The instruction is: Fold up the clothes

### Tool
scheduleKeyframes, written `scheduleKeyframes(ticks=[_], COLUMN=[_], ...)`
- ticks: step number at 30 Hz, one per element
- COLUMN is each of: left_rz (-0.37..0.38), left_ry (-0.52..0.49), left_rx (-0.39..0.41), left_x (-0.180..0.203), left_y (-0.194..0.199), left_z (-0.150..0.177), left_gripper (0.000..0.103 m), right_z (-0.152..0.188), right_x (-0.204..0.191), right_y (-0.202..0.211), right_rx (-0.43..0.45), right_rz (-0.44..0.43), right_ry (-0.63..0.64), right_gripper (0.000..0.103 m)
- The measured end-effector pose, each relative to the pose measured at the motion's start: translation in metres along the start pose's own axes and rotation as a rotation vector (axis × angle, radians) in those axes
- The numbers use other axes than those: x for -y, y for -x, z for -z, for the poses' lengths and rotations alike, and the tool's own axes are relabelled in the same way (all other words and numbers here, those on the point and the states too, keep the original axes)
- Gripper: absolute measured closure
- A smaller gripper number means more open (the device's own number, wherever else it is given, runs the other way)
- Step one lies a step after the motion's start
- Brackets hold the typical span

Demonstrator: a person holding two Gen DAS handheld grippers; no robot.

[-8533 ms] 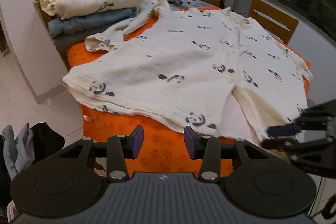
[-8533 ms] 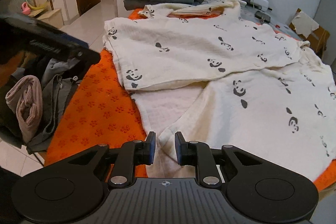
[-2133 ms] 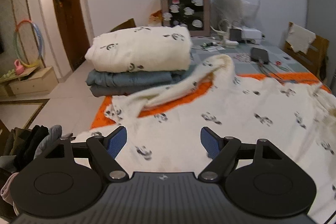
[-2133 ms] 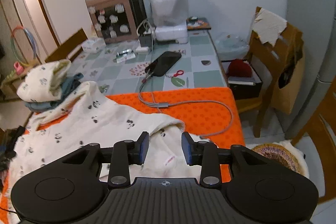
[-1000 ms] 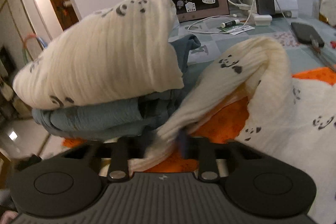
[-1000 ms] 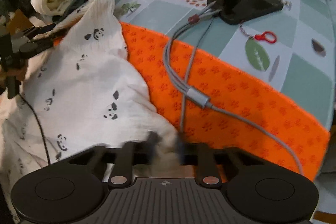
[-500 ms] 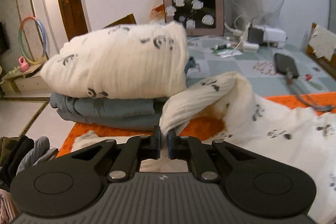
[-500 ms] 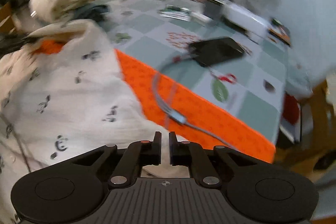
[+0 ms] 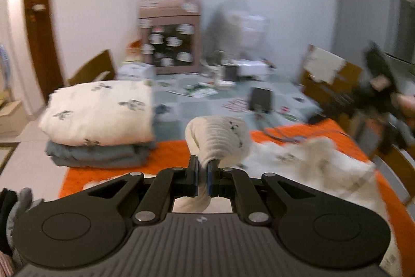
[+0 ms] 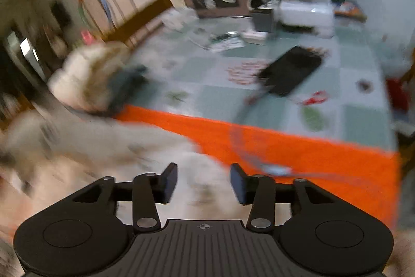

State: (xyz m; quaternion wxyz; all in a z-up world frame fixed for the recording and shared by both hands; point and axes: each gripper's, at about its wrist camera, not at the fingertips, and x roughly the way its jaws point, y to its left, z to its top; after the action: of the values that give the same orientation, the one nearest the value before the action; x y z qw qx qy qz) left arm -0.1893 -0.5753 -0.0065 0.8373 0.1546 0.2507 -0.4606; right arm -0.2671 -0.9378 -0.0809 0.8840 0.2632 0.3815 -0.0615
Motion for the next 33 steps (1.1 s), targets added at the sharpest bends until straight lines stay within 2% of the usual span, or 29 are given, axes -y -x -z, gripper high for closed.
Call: scheduleKeyframes(ticks=[5,8,10,14,16,18,19,23,25,26,28,30,33], left_rz=[0.093,0.144,0.172,0.199,0.196,0.203,0.213,0.251,0.252,0.248,0.23,0.202,0.111], left_ry=[-0.053,-0.081,-0.102,-0.105,-0.102,-0.092,-0.09,-0.097,-0.106,-0.113,-0.108,-0.081,-0.025], left_rx=[-0.044,-0.087,-0.099,-0.115,-0.111,-0.109,-0.115,-0.114,-0.101,-0.094,-0.083,-0.075,-0.066], left_x=[0.038,0.059,0.071,0.084,0.086,0.084,0.084,0.085,0.084,0.084,0.077,0.061,0.027], left_y=[0.017,0.018,0.018,0.015,0.015,0.016,0.017,0.017,0.02,0.022,0.028,0.035,0.043], left_z=[0.029,0.049,0.062,0.08,0.084,0.085,0.086,0.086,0.085,0.084,0.083,0.083,0.086], left_gripper=[0.096,0.096,0.096,0.096,0.096,0.096,0.096,0.096,0.096,0.095,0.093,0.082,0.077], right_z=[0.034,0.062,0.077,0.097,0.107,0.115,0.118,0.126,0.127,0.126,0.124,0.12,0.115], right_x=[-0.026,-0.031,-0.033,-0.038,-0.038,-0.036,-0.034,-0.034,-0.038,-0.04,-0.043,-0.044,-0.039], right_y=[-0.006,-0.017,-0.024,-0.034,-0.034,-0.032,-0.031,-0.039,-0.046,-0.046,-0.044,-0.032,-0.011], right_rx=[-0.049,-0.126,-0.171,-0.24,-0.253,-0.252,-0.253,-0.277,-0.294,-0.294,-0.285,-0.25,-0.2], right_rz=[-0.225,-0.286,-0.275,-0.173,-0.112,-0.091,-0.093,-0.193,-0.232,-0.238,-0.249,-0.25,-0.229], right_ry=[-0.348,-0.512,-0.586,-0.592,-0.599,-0.637,-0.661,-0.775,-0.802,-0.802,-0.794,-0.768,-0.746], right_gripper=[0.036,0.034,0.033,0.033,0.034,0.033,0.033,0.034,0.059,0.097,0.096,0.097,0.097])
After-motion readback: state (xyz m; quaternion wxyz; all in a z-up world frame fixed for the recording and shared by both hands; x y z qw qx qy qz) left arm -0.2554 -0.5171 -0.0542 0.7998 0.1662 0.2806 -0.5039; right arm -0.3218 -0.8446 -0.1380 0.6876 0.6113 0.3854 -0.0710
